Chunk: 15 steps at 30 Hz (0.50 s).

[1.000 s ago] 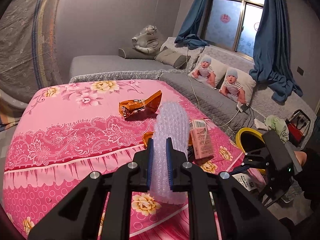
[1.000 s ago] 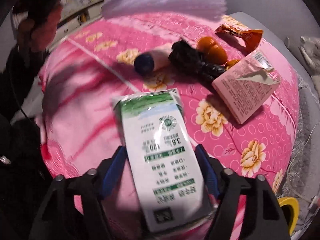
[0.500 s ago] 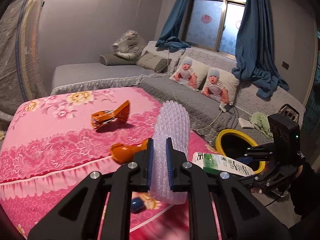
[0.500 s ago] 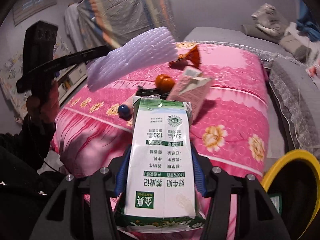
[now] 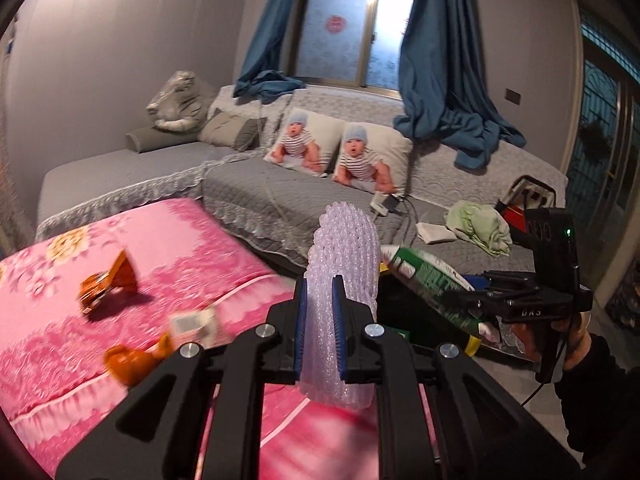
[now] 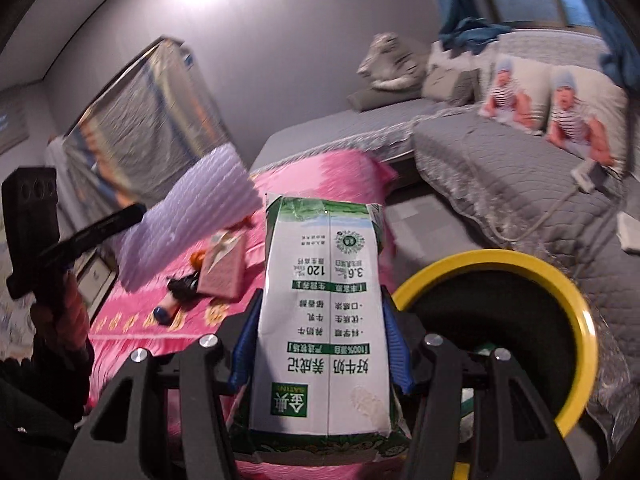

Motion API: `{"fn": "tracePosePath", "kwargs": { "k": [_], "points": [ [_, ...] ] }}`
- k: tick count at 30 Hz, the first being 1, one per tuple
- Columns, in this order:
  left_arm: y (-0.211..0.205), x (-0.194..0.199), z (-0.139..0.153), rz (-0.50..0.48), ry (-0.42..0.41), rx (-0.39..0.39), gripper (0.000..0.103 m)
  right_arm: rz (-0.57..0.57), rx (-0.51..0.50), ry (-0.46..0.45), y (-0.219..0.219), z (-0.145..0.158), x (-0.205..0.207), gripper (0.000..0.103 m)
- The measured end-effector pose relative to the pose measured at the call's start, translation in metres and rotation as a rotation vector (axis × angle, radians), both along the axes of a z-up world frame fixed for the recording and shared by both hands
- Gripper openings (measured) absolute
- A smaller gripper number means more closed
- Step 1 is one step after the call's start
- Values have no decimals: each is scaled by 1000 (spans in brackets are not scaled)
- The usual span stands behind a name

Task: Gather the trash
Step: 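Carry the foam sleeve and milk carton with both tools over the yellow bin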

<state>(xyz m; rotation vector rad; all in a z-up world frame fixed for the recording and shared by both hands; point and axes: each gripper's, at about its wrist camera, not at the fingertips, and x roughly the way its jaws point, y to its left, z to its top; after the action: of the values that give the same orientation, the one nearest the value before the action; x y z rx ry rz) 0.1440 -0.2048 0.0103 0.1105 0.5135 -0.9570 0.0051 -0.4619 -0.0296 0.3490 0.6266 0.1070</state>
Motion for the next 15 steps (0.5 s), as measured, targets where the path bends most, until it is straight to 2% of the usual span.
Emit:
{"fn": "tracePosePath", "kwargs": {
  "k": [7, 15],
  "points": [
    [-76, -15, 0, -108, -9, 16, 11, -222, 6, -51, -52, -1, -37, 51],
    [-143, -25, -10, -175, -9, 34, 11, -356, 8, -33, -88, -24, -59, 51]
  ]
}}
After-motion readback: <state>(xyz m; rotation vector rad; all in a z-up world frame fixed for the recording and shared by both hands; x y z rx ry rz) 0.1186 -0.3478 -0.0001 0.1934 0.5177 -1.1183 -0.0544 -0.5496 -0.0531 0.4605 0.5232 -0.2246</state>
